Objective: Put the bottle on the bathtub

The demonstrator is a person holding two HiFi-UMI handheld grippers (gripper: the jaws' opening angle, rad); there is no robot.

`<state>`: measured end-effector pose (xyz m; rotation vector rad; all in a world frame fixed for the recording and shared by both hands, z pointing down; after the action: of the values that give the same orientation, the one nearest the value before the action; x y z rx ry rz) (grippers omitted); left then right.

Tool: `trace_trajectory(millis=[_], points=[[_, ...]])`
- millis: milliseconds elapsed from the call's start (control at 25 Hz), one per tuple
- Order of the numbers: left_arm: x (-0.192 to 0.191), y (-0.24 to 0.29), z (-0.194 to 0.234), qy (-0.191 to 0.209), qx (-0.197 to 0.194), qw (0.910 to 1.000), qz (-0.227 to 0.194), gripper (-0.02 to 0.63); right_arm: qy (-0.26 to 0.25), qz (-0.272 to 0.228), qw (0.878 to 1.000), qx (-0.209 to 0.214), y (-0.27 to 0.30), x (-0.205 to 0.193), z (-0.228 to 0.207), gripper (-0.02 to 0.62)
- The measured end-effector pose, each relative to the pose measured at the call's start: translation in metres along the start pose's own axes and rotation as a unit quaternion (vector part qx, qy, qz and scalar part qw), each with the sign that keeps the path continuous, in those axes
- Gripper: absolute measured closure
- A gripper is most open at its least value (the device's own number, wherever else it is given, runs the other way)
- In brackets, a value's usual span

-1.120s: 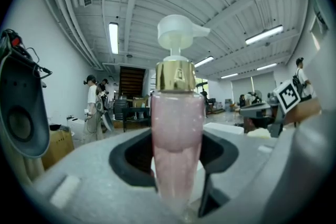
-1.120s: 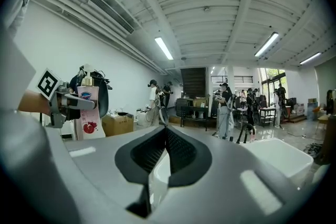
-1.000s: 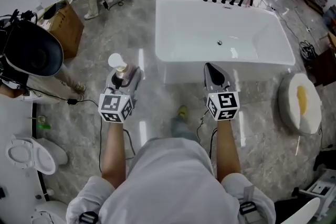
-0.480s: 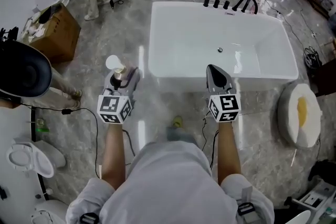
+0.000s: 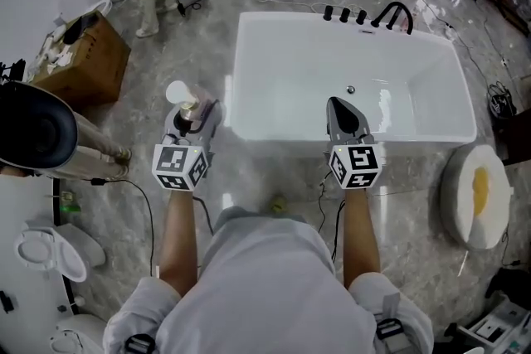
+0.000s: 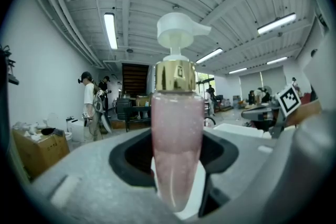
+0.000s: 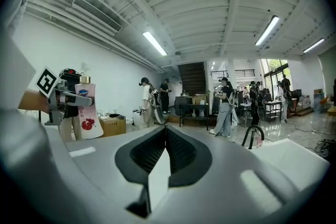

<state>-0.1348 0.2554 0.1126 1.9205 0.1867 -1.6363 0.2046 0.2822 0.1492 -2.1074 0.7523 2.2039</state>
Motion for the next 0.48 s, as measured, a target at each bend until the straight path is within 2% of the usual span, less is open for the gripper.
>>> trace_trajectory(millis=[480], points=[[0.016, 0.037, 0.035, -0.002, 0.015, 0.9998, -0.014, 0.391, -0.013, 0.000, 1.000, 0.027, 0.062, 0.017, 0.000, 0.592]])
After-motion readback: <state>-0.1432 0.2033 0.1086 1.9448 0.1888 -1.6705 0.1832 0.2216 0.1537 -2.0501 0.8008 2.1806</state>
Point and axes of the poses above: the fingertips, and each gripper's own axes: y forward along the fingers, z to its left, x out of its top, the point moved 9 cm from there along -y, backward along the fingers, and after that the axes turned 13 degrees about z, right-handed, at the moved point
